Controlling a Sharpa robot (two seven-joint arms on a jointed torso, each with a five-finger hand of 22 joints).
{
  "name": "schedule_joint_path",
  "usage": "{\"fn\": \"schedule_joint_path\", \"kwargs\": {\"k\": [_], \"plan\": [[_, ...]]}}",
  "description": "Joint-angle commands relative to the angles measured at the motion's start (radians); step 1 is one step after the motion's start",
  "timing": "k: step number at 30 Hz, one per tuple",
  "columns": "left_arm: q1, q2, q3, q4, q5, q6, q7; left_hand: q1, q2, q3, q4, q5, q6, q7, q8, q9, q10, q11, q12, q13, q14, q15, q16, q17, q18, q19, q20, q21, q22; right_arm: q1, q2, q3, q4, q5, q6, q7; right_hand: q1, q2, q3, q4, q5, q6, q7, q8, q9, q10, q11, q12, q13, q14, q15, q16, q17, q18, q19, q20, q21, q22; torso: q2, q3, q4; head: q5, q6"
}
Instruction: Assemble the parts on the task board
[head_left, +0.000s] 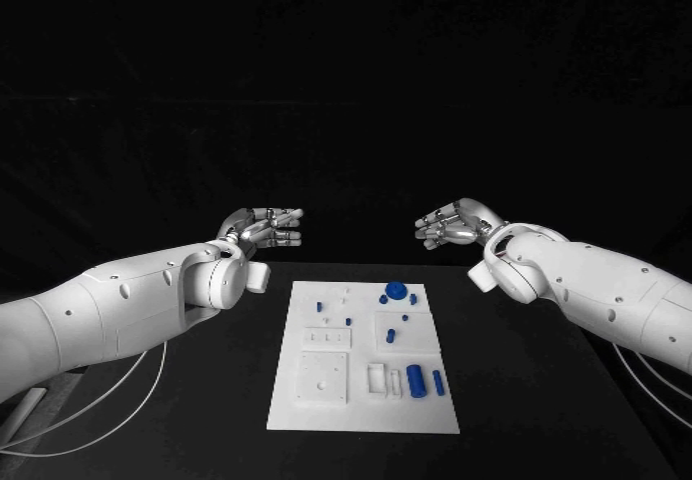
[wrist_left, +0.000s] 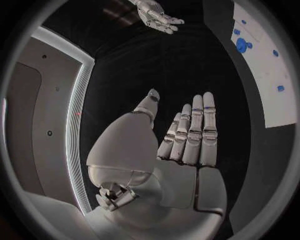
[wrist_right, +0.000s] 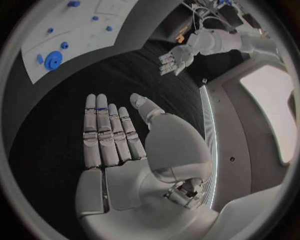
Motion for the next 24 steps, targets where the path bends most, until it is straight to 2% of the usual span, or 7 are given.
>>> {"fn": "schedule_joint_path", "kwargs": {"k": [1, 5, 9, 12, 17, 21, 24], "plan": [[0.000, -0.017, 0.002, 0.033, 0.000, 0.063, 0.025, -0.003, 0.014, -0.012, -0.010, 0.002, 0.032, -0.003, -0.001, 0.002, 0.036, -0.006, -0.004, 0.000, 0.024, -0.008, 0.013, -0.004, -0.018, 0.013, -0.021, 0.017, 0.008, -0.001, 0.018, 0.001, -0.011, -0.350, 0.015, 0.001, 0.021, -0.023, 0.028, -0.023, -0.091, 0.127, -0.025, 0.003, 0.002, 0.122, -0.049, 0.006, 0.002, 0.286, -0.106, 0.174, 0.142, 0.017, 0.289, -0.132, 0.215, 0.111, 0.016, -0.0067, 0.0090, -0.006, 0.008], [0.001, -0.044, 0.005, 0.085, 0.000, 0.084, 0.029, -0.008, 0.034, -0.033, -0.030, 0.002, 0.047, -0.005, -0.002, 0.002, 0.062, -0.012, -0.005, 0.000, 0.034, -0.013, 0.012, -0.008, -0.035, 0.010, -0.035, 0.035, 0.016, -0.002, 0.041, 0.001, -0.026, -0.485, -0.010, -0.029, 0.006, -0.038, 0.073, -0.042, -0.109, 0.132, -0.029, 0.004, 0.003, 0.125, -0.055, 0.007, 0.003, 0.285, -0.124, 0.394, 0.320, 0.017, 0.315, -0.155, 0.367, 0.231, 0.030, -0.0104, 0.0193, -0.012, 0.014], [0.002, -0.073, 0.010, 0.147, -0.001, 0.095, 0.033, -0.010, 0.045, -0.043, -0.044, 0.001, 0.051, -0.006, -0.001, 0.002, 0.065, -0.013, -0.004, 0.000, 0.039, -0.015, 0.010, -0.008, -0.036, 0.004, -0.037, 0.048, 0.022, -0.007, 0.065, 0.001, -0.042, -0.616, -0.036, -0.076, -0.013, -0.059, 0.128, -0.055, -0.119, 0.135, -0.033, 0.004, 0.003, 0.127, -0.058, 0.006, 0.002, 0.270, -0.126, 0.556, 0.453, 0.017, 0.278, -0.157, 0.514, 0.371, 0.052, -0.0156, 0.0328, -0.023, 0.026], [0.003, -0.094, 0.016, 0.197, -0.002, 0.095, 0.036, -0.014, 0.055, -0.053, -0.060, 0.002, 0.052, -0.006, -0.001, 0.002, 0.063, -0.013, -0.005, 0.000, 0.041, -0.015, 0.007, -0.007, -0.036, -0.004, -0.037, 0.063, 0.027, -0.013, 0.083, 0.001, -0.055, -0.700, -0.045, -0.116, -0.017, -0.073, 0.161, -0.053, -0.128, 0.133, -0.035, 0.004, 0.003, 0.129, -0.059, 0.007, 0.003, 0.242, -0.124, 0.630, 0.512, 0.021, 0.240, -0.155, 0.667, 0.565, 0.068, -0.0196, 0.0381, -0.027, 0.035], [0.003, -0.112, 0.026, 0.249, -0.013, 0.093, 0.038, -0.014, 0.056, -0.055, -0.066, 0.002, 0.055, -0.006, -0.001, 0.002, 0.059, -0.012, -0.005, 0.000, 0.040, -0.014, 0.006, -0.008, -0.036, -0.008, -0.037, 0.068, 0.028, -0.022, 0.105, 0.001, -0.069, -0.790, -0.053, -0.163, -0.009, -0.088, 0.174, -0.048, -0.160, 0.130, -0.039, 0.004, 0.003, 0.129, -0.060, 0.007, 0.003, 0.245, -0.119, 0.648, 0.515, 0.024, 0.240, -0.148, 0.700, 0.638, 0.092, -0.0267, 0.0470, -0.033, 0.043], [0.004, -0.117, 0.034, 0.271, -0.026, 0.090, 0.040, -0.016, 0.058, -0.057, -0.073, 0.002, 0.055, -0.006, -0.001, 0.002, 0.054, -0.010, -0.005, 0.000, 0.036, -0.013, 0.004, -0.008, -0.035, -0.014, -0.035, 0.073, 0.028, -0.028, 0.118, 0.001, -0.075, -0.844, -0.063, -0.192, -0.007, -0.114, 0.216, -0.039, -0.170, 0.130, -0.039, 0.004, 0.003, 0.117, -0.056, 0.006, 0.003, 0.240, -0.110, 0.666, 0.509, 0.033, 0.237, -0.137, 0.693, 0.690, 0.109, -0.0307, 0.0508, -0.038, 0.046], [0.006, -0.118, 0.037, 0.278, -0.033, 0.089, 0.040, -0.016, 0.059, -0.057, -0.074, 0.002, 0.053, -0.006, -0.001, 0.002, 0.052, -0.010, -0.005, 0.000, 0.034, -0.012, 0.002, -0.008, -0.035, -0.016, -0.035, 0.073, 0.028, -0.030, 0.121, 0.001, -0.074, -0.863, -0.066, -0.210, -0.005, -0.117, 0.220, -0.033, -0.183, 0.131, -0.040, 0.004, 0.003, 0.116, -0.055, 0.007, 0.003, 0.240, -0.112, 0.668, 0.505, 0.031, 0.239, -0.139, 0.684, 0.703, 0.121, -0.0335, 0.0535, -0.043, 0.050]]}}
